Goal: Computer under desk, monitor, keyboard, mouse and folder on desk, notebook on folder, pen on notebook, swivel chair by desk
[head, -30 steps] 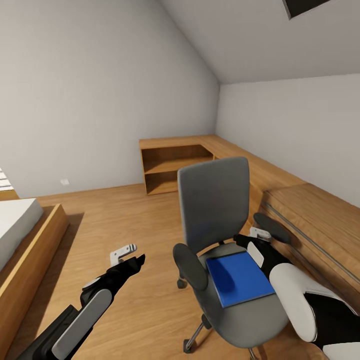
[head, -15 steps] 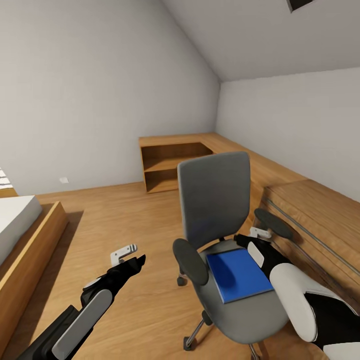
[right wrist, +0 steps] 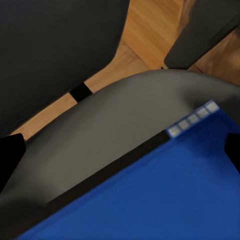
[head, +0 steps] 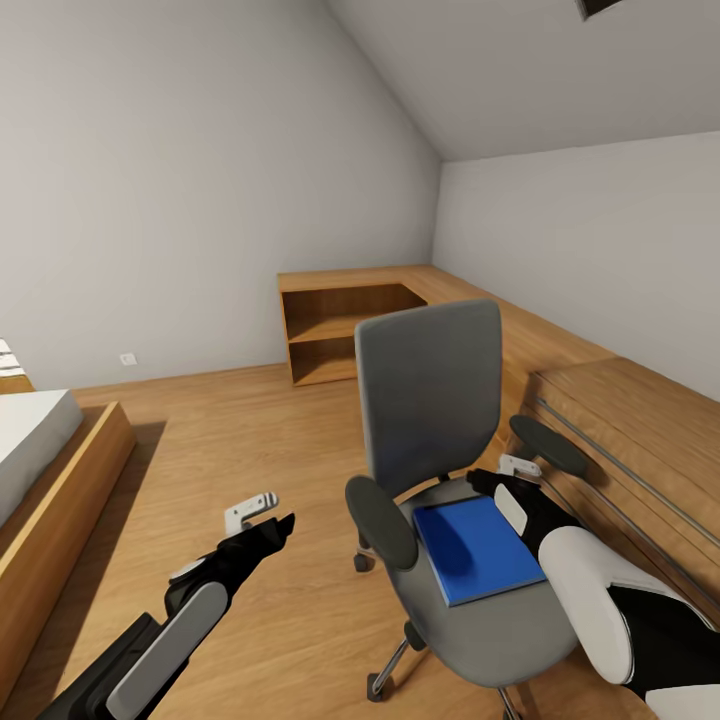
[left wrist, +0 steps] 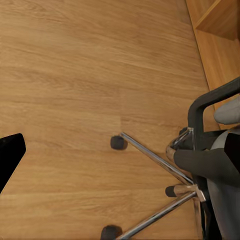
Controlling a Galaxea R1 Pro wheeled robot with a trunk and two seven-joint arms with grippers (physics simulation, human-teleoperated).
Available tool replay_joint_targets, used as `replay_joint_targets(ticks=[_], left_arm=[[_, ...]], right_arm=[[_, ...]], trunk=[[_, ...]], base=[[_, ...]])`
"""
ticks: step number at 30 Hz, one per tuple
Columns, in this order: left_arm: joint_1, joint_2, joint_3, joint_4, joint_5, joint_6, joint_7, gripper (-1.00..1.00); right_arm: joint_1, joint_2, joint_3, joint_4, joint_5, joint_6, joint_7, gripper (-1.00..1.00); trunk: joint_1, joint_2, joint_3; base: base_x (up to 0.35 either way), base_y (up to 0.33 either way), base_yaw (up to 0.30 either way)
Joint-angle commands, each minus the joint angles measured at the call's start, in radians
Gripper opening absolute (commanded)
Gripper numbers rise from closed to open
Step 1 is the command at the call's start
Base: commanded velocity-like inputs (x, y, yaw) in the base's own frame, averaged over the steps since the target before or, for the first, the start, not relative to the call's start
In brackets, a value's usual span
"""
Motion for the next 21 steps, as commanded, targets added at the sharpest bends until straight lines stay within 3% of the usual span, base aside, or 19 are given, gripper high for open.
replay_joint_targets(ticks=[1,17,21], left_arm=[[-0.001,0.002,-0.001,0.004,0.004,0.001,0.006,1.00],[-0.001,0.004,0.005,-0.003,-0.003,0.000,0.006,1.00],[-0.001,0.004,0.009,-0.004,-0.003,0.000,0.006,1.00]], right_arm=[[0.000,0.001,0.003,-0.002,-0.010,0.006,-0.005,1.00],[0.000,0.001,0.003,0.000,-0.010,0.006,-0.007,1.00],[0.000,0.000,0.003,0.000,-0.010,0.007,-0.006,1.00]], trunk=[[0.000,0.000,-0.001],[0.000,0.000,-0.001],[0.015,-0.028,-0.013]], base=[[0.125,0.000,0.000],[0.016,0.000,0.000],[0.000,0.000,0.000]])
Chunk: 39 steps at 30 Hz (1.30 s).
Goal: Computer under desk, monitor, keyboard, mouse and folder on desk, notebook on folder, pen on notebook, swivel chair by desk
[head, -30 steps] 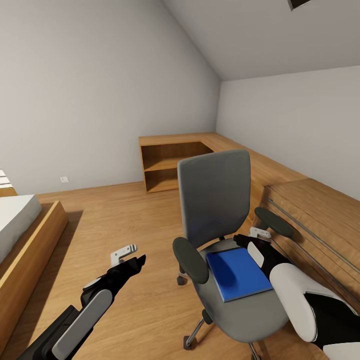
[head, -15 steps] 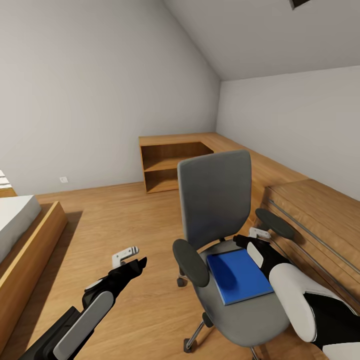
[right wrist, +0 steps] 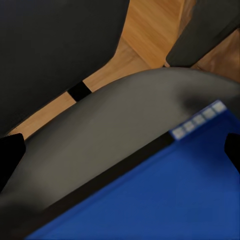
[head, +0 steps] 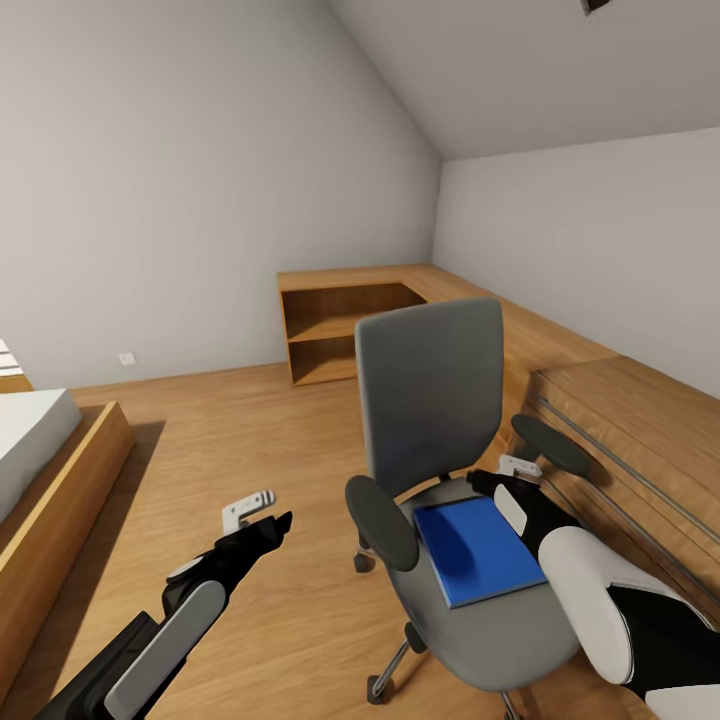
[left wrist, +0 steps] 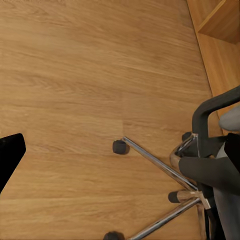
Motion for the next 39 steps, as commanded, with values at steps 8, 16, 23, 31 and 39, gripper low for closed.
replay_joint_targets(ticks=[8,16,23,31,39], left_arm=[[-0.001,0.001,0.000,-0.001,0.005,0.001,0.007,1.00],[-0.001,0.001,0.000,-0.002,0.005,0.001,0.007,1.00],[-0.001,0.001,0.000,-0.002,0.005,0.001,0.007,1.00],[-0.001,0.004,-0.003,0.000,0.003,0.001,0.007,1.00],[-0.001,0.004,-0.005,0.001,0.003,0.001,0.007,1.00]], right_arm=[[0.000,-0.001,0.003,-0.001,-0.010,0.005,-0.005,1.00],[0.000,0.001,0.004,-0.001,-0.010,0.005,-0.007,1.00],[0.000,0.002,0.005,-0.002,-0.009,0.007,-0.008,1.00],[0.000,0.003,0.006,-0.002,-0.007,0.012,-0.008,1.00],[0.000,0.002,0.006,-0.002,-0.007,0.013,-0.008,1.00]], trunk=[[0.031,-0.057,-0.026],[0.038,-0.071,-0.032],[0.038,-0.071,-0.032],[0.038,-0.071,-0.032],[0.038,-0.071,-0.032]], base=[[0.000,0.000,0.000],[0.000,0.000,0.000],[0.000,0.000,0.000],[0.004,0.000,0.000],[0.131,0.000,0.000]])
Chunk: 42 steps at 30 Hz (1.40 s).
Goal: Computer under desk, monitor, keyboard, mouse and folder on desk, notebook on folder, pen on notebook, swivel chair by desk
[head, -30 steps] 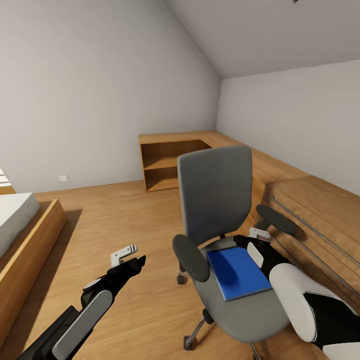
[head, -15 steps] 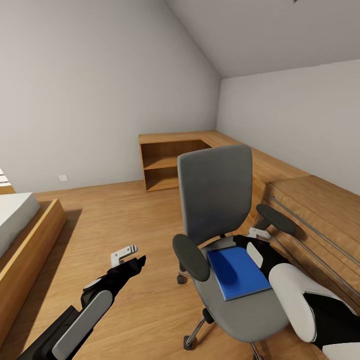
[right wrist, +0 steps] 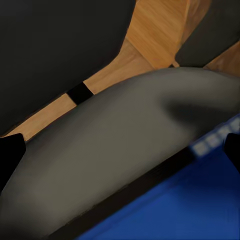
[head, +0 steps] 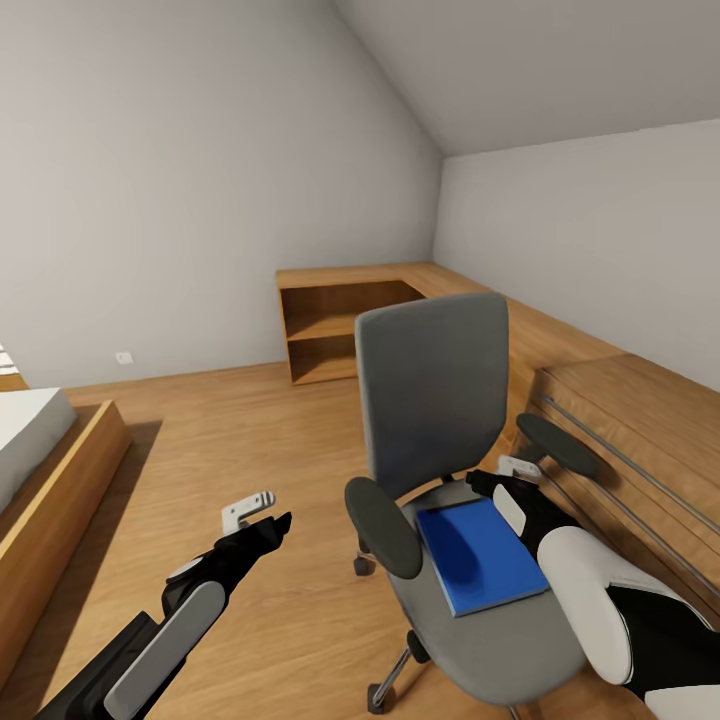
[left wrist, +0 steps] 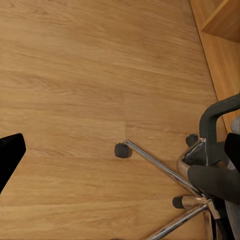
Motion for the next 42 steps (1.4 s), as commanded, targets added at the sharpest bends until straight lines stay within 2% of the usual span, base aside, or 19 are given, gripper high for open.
replay_joint_targets(ticks=[1,9,25,32,37,42], left_arm=[[-0.001,0.001,-0.002,-0.001,0.005,0.002,0.007,1.00],[-0.001,-0.001,-0.002,-0.002,0.004,0.002,0.007,1.00],[-0.001,-0.002,-0.001,-0.003,0.004,0.000,0.007,1.00],[-0.001,-0.002,-0.003,-0.004,0.005,0.002,0.007,1.00],[-0.001,-0.004,-0.005,-0.004,0.005,0.002,0.007,1.00],[-0.001,-0.004,-0.004,-0.004,0.005,0.003,0.007,1.00]], right_arm=[[0.000,0.000,0.003,-0.002,-0.011,0.005,-0.005,1.00],[0.000,0.000,0.003,-0.002,-0.011,0.005,-0.005,1.00],[0.000,-0.003,0.003,-0.002,-0.011,0.006,-0.005,1.00],[0.000,-0.003,0.004,-0.002,-0.011,0.006,-0.005,1.00],[0.000,-0.003,0.004,-0.002,-0.011,0.006,-0.005,1.00],[0.000,-0.003,0.004,-0.002,-0.011,0.006,-0.005,1.00]], trunk=[[0.000,0.000,-0.001],[0.000,0.000,-0.001],[0.061,-0.112,-0.051],[0.061,-0.112,-0.051],[0.080,-0.147,-0.067],[0.080,-0.147,-0.067]], base=[[0.036,0.000,0.000],[0.010,0.000,0.000],[0.000,0.000,0.000],[0.000,0.000,0.000],[0.000,0.000,0.000],[0.000,0.000,0.000]])
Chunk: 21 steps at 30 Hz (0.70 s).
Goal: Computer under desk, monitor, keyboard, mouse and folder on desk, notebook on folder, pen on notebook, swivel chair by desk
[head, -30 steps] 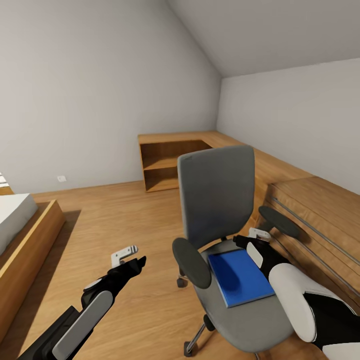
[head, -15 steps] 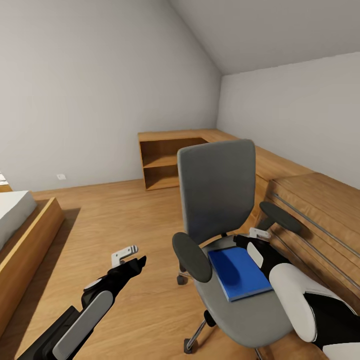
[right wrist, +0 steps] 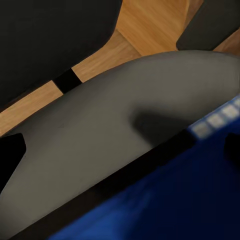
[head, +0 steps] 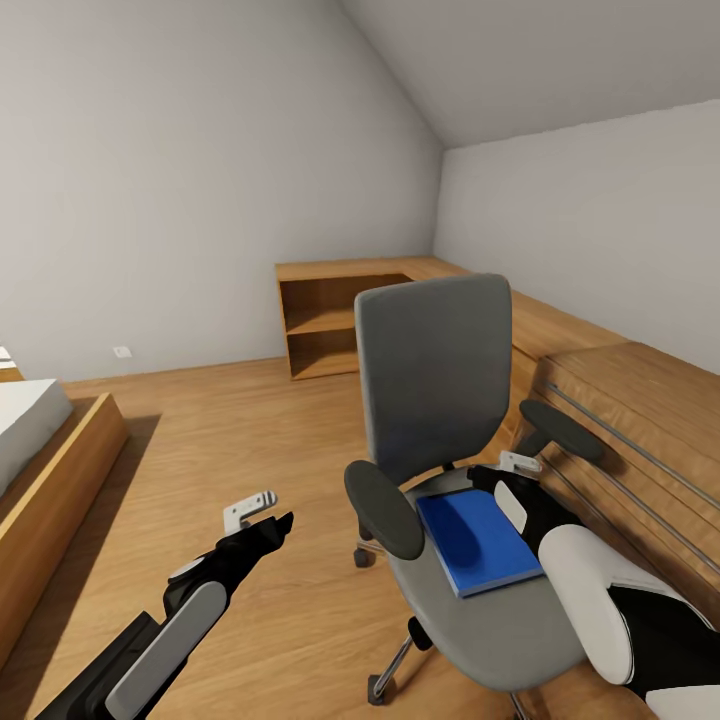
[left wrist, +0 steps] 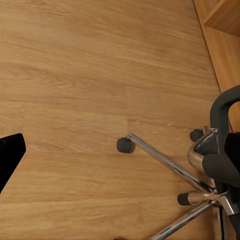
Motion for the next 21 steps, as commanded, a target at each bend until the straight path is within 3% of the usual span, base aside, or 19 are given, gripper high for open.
replay_joint_targets(ticks=[1,21], left_arm=[[-0.001,0.001,-0.002,-0.002,0.005,0.002,0.007,1.00],[-0.001,0.004,-0.002,0.001,0.014,0.004,0.006,1.00]], right_arm=[[0.000,0.000,-0.001,0.023,-0.015,0.004,-0.005,1.00],[0.000,-0.002,-0.001,0.023,-0.016,0.024,-0.005,1.00]], trunk=[[0.000,0.000,-0.001],[0.000,0.000,-0.001]], base=[[0.000,0.000,0.000],[-0.016,0.000,0.000]])
